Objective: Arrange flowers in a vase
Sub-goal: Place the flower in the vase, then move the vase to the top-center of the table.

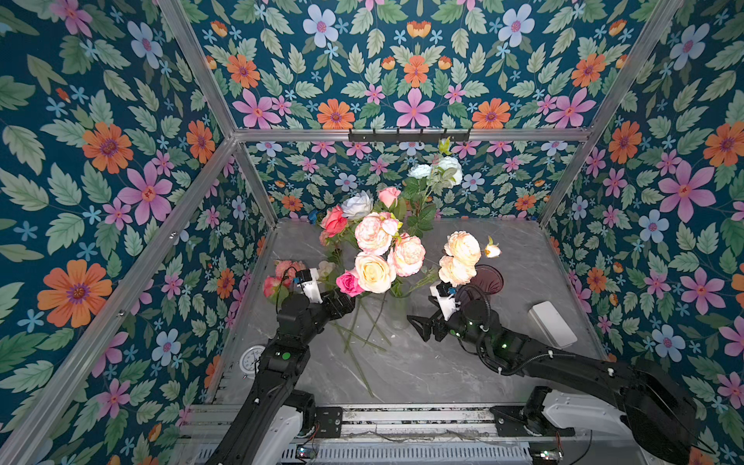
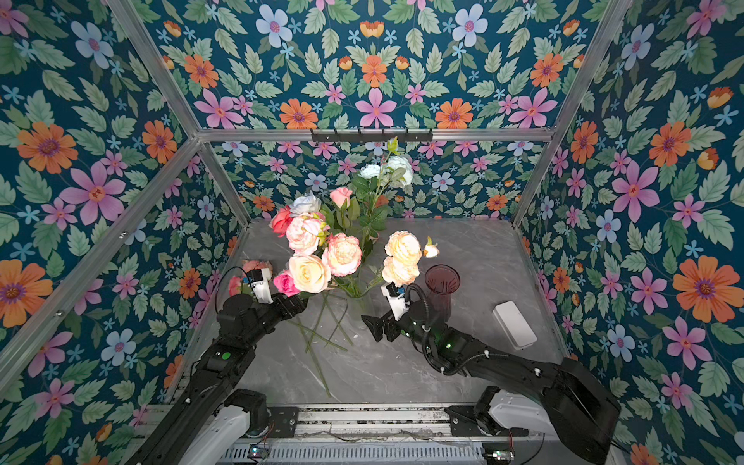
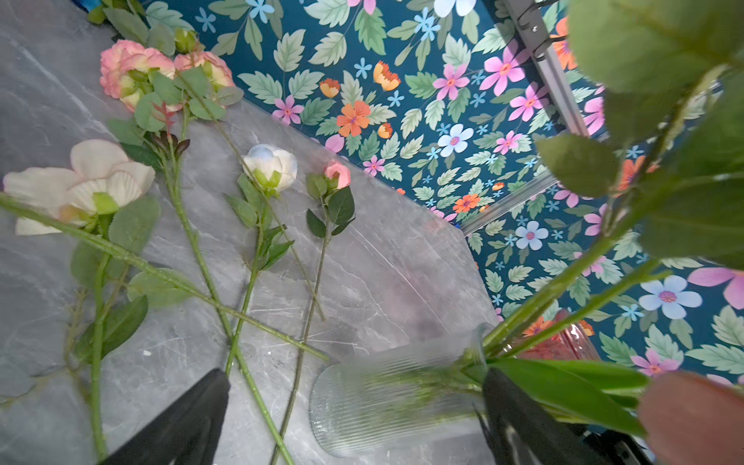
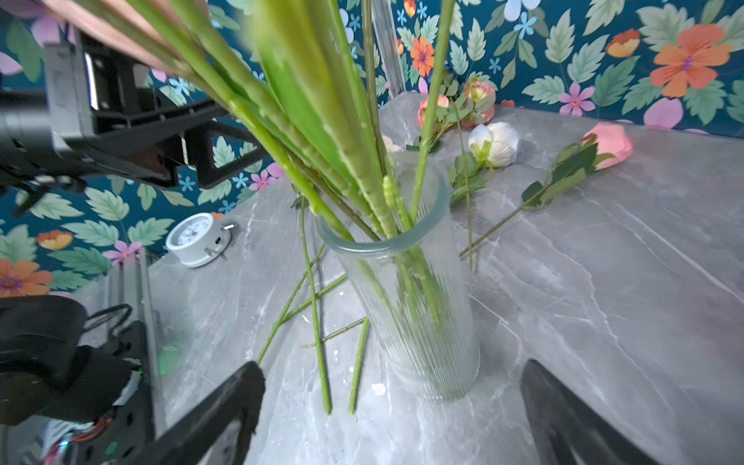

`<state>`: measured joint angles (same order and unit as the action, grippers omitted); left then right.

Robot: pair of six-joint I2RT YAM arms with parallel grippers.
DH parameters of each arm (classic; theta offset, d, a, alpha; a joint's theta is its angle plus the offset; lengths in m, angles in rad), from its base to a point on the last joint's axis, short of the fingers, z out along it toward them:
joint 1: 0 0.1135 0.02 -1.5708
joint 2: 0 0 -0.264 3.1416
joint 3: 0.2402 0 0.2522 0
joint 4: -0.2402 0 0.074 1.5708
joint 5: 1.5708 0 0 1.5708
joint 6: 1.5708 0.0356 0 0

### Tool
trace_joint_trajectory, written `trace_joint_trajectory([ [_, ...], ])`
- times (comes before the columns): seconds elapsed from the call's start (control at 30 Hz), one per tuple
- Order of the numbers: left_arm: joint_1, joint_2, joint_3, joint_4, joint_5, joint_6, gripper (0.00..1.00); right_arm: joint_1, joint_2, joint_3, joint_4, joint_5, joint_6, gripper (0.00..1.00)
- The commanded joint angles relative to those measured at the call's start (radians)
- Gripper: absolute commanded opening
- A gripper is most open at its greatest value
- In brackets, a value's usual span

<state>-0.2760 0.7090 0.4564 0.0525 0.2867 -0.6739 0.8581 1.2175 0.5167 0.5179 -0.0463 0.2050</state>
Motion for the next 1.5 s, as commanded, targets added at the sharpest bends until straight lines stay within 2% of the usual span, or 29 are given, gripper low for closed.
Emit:
trace_joint_trajectory([
  [0.0, -0.011, 0.06, 0.0, 0.006, -0.045, 0.004, 0.97, 0.0, 0.091, 0.01, 0.245, 0.013, -0.032, 0.99],
  [0.1, -0.04, 0.149, 0.01, 0.018, -0.062, 0.003, 0.96, 0.009, 0.181, 0.025, 0.322, 0.007, -0.04, 0.99],
  [0.27, -0.097, 0.269, 0.041, 0.06, -0.096, -0.006, 0.97, 0.035, 0.309, 0.007, 0.504, 0.077, -0.065, 0.99],
  [0.5, -0.106, 0.413, 0.087, 0.167, -0.107, -0.013, 0.96, 0.04, 0.478, 0.014, 0.737, 0.156, -0.114, 0.99],
  [0.63, -0.106, 0.511, 0.128, 0.213, -0.11, -0.012, 0.93, 0.041, 0.499, 0.038, 0.73, 0.165, -0.148, 0.99],
  [0.83, -0.108, 0.641, 0.187, 0.296, -0.004, -0.022, 0.89, 0.041, 0.568, 0.07, 0.778, 0.197, -0.209, 0.99],
  [1.3, -0.152, 0.776, 0.245, 0.381, 0.171, -0.009, 0.84, 0.04, 0.679, 0.166, 0.792, 0.29, -0.275, 0.82],
  [1.47, -0.152, 0.802, 0.249, 0.401, 0.157, -0.006, 0.85, 0.038, 0.706, 0.209, 0.787, 0.325, -0.318, 0.76],
])
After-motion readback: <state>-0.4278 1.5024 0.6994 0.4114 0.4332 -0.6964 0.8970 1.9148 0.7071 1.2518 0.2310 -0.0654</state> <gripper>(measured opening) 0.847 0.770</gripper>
